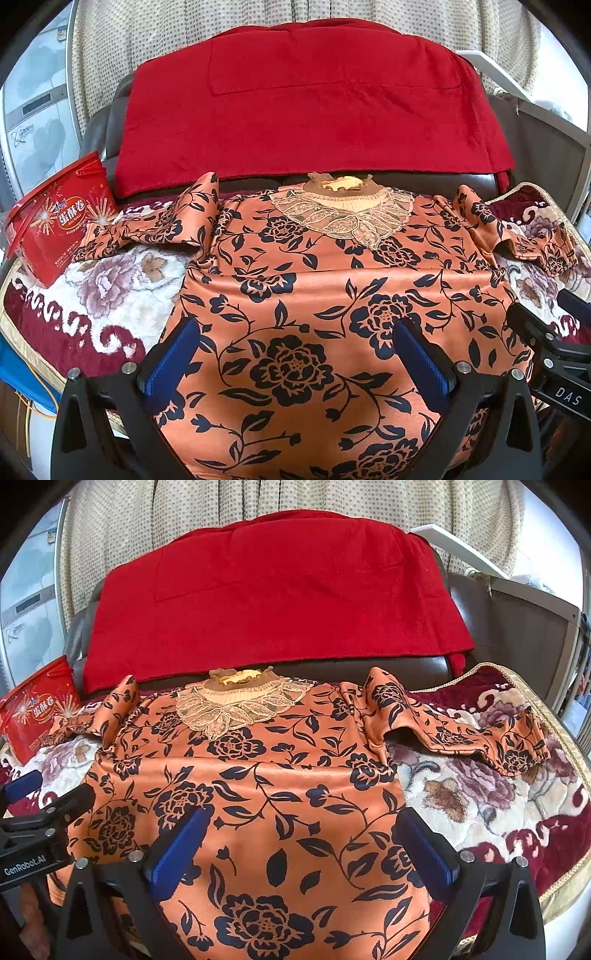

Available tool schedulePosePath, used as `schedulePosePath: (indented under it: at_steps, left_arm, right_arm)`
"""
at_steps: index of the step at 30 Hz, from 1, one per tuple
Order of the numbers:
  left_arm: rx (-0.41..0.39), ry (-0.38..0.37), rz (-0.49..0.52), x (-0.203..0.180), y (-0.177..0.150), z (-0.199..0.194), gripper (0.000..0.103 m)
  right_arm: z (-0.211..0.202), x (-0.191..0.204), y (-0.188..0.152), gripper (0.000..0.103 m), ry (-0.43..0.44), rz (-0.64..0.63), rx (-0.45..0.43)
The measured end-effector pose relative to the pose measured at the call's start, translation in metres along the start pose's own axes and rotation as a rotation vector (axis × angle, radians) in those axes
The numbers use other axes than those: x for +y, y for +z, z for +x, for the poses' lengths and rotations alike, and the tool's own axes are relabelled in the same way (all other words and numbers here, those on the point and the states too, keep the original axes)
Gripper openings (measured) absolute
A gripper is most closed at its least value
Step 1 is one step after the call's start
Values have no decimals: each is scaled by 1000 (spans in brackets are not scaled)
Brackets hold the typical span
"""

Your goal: Fold small clothes

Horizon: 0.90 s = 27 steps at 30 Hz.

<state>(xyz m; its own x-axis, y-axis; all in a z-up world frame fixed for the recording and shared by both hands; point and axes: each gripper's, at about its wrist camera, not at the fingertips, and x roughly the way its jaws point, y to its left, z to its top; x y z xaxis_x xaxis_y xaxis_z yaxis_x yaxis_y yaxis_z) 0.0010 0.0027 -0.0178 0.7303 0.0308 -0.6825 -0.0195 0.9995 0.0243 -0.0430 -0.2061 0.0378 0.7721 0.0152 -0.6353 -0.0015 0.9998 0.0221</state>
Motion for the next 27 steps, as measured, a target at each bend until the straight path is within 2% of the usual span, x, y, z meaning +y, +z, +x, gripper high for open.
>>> schedulePosePath:
  at_steps: [27]
  left_arm:
    - [-1,-4,6,-1,-1,-1,103]
  right_arm:
    - [-1,-1,0,103,3,-2,-1]
